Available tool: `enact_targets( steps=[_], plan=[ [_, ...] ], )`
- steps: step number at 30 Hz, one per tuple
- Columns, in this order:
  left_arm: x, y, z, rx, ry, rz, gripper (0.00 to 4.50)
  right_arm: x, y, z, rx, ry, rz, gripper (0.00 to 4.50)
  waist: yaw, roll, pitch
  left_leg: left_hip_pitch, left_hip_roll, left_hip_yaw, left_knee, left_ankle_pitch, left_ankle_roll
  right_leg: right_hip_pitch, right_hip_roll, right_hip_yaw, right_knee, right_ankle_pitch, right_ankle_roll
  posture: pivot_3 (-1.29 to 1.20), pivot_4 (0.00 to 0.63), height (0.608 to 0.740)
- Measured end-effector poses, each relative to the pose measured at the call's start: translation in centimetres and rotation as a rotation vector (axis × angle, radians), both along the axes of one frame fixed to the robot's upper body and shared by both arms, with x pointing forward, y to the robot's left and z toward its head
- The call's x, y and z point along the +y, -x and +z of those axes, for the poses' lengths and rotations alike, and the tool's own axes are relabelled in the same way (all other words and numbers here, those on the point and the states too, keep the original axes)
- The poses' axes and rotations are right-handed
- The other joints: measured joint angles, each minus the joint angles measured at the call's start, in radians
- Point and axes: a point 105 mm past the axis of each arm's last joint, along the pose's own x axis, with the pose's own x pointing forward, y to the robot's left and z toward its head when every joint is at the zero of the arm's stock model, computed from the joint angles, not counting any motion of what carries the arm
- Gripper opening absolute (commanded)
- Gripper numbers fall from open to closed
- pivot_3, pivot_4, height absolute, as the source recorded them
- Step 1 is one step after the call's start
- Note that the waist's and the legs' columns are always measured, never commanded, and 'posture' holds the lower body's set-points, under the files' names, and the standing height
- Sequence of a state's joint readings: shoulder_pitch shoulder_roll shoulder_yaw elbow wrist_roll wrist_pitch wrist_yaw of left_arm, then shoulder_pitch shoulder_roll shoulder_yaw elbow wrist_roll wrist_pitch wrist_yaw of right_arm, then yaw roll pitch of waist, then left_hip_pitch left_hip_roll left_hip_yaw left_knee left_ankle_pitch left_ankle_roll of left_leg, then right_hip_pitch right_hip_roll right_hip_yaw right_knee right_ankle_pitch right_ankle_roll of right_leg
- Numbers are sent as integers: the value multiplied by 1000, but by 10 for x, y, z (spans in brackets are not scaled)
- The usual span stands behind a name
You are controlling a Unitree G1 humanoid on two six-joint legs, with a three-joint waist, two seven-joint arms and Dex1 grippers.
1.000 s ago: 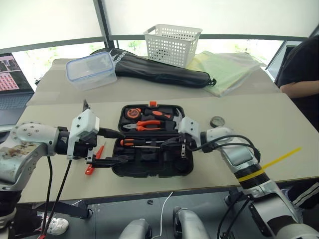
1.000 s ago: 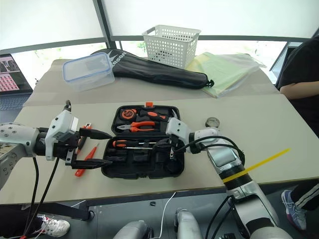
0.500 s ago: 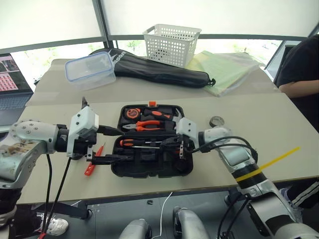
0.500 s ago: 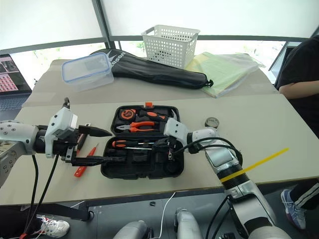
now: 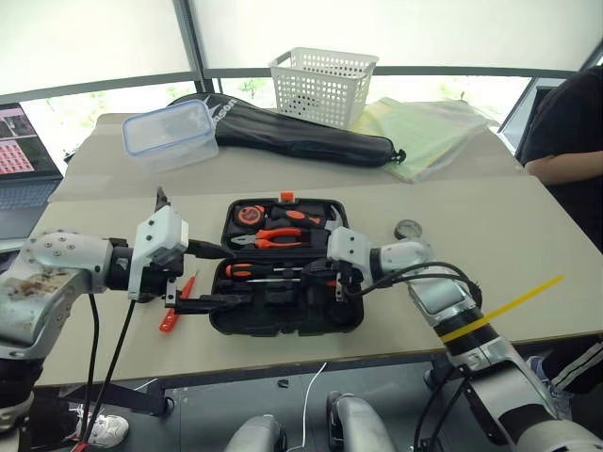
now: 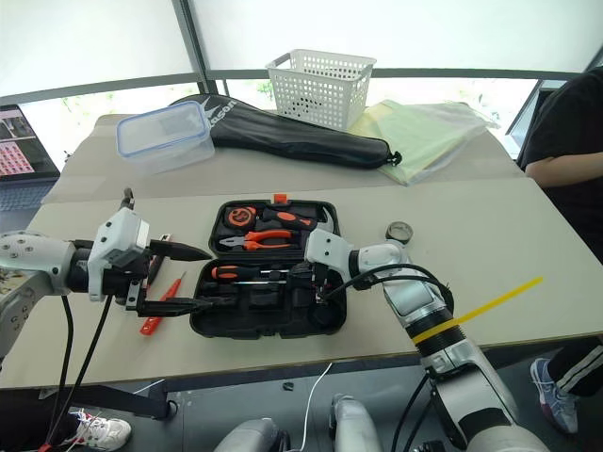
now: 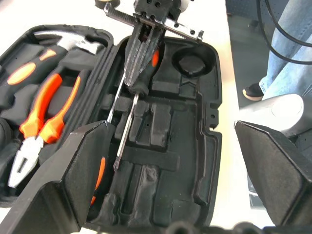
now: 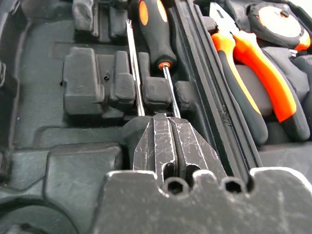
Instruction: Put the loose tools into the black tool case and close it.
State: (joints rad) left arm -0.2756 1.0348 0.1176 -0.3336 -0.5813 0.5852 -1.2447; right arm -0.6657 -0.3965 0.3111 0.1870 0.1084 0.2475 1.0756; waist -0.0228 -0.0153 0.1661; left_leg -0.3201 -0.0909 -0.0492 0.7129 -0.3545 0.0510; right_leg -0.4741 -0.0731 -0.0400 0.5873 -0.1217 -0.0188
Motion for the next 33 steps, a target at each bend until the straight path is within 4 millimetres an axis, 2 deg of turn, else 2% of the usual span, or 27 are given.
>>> enact_targets(
  steps=[1, 4, 6, 7, 8, 10, 11, 12, 15, 17, 21, 23, 25, 30, 33],
  plan=[
    [3, 0, -1, -1, 1, 20, 4500, 2, 3, 8, 26, -53, 6, 18, 0, 0, 0, -1, 0, 0, 0, 0, 0, -1, 0, 0, 2, 0, 0, 0, 150, 740],
    [22, -3, -4, -24, -1, 153, 4500, 3, 13, 56, 43, -233, 41, 18, 0, 1, 1, -2, 0, 0, 0, 0, 0, -4, 0, 0, 3, 0, 0, 0, 150, 740],
    [44, -2, -9, -22, 7, 300, 4500, -6, 22, 93, 15, -311, 59, 18, 3, 1, 1, -2, 0, 0, -1, 0, 0, -3, 0, -1, 3, 0, 0, 0, 150, 740],
    [55, 1, -12, -16, 15, 372, 4500, -11, 27, 106, 9, -330, 66, 18, 6, 1, 1, -2, 0, -1, -1, 0, 0, -3, 0, -1, 2, 0, 0, 0, 150, 740],
    [64, 4, -15, -4, 16, 425, 4500, -15, 30, 112, 10, -341, 67, 292, 7, 1, 0, -2, 0, -1, -2, 0, 0, -3, 0, -1, 2, 0, 0, 0, 150, 740],
    [82, 14, -22, 11, 6, 530, 4500, -20, 37, 115, 44, -340, 75, 750, 8, 1, 1, -2, 0, -1, -2, 0, 0, -2, 0, -1, 1, 0, 0, 0, 150, 740],
    [96, 25, -28, 29, -13, 608, 4500, -23, 44, 112, 74, -321, 91, 1163, 9, 1, 1, -2, 0, -1, -2, 0, 0, -2, 0, -1, 0, 0, 0, 0, 150, 740],
    [101, 29, -29, 30, -19, 634, 4500, -25, 46, 110, 81, -307, 96, 1431, 9, 1, 1, -2, 0, -1, -2, 0, 0, -2, 0, -1, 0, 0, 0, 0, 150, 740],
    [140, 63, -46, 88, -27, 858, 4500, -37, 61, 102, 108, -242, 121, 2409, 7, 0, 1, -1, 1, 1, -2, -1, 2, -1, 0, 0, -4, -1, 1, 0, 150, 740],
    [152, 77, -52, 124, -24, 956, 4500, -43, 64, 100, 120, -222, 127, 3050, 9, 0, 1, 0, 1, 0, -2, -1, 2, 2, -1, -1, -7, -1, 1, 0, 150, 740],
    [142, 78, -46, 101, -37, 948, 4500, -39, 70, 100, 116, -214, 155, 4457, 31, -1, 1, 1, 1, -1, -1, -2, 2, 6, -2, 0, -7, -1, 1, 0, 150, 740],
    [134, 70, -45, 93, -50, 944, 4500, -42, 72, 97, 120, -199, 153, 4457, 40, -1, 1, 2, 1, -3, -1, -2, 2, 8, -2, -1, -8, -1, 1, 0, 150, 740],
    [116, 56, -42, 72, -75, 899, 4500, -40, 76, 96, 128, -189, 177, 4457, 42, -1, 0, 2, 1, -4, -1, -2, 2, 9, -2, -1, -8, -1, 1, 0, 150, 740],
    [83, 24, -42, 154, -131, 854, 4500, -38, 80, 94, 128, -196, 183, 4457, 31, -2, 0, 3, 0, -4, -2, -2, 2, 7, -1, -1, -7, -1, 1, 0, 150, 740],
    [72, 15, -56, 226, -210, 860, 4500, -35, 81, 91, 121, -202, 172, 4457, 18, -2, 0, 3, 0, -2, -2, -2, 1, 5, -1, -1, -4, 0, 1, 0, 150, 740]
  ],
)
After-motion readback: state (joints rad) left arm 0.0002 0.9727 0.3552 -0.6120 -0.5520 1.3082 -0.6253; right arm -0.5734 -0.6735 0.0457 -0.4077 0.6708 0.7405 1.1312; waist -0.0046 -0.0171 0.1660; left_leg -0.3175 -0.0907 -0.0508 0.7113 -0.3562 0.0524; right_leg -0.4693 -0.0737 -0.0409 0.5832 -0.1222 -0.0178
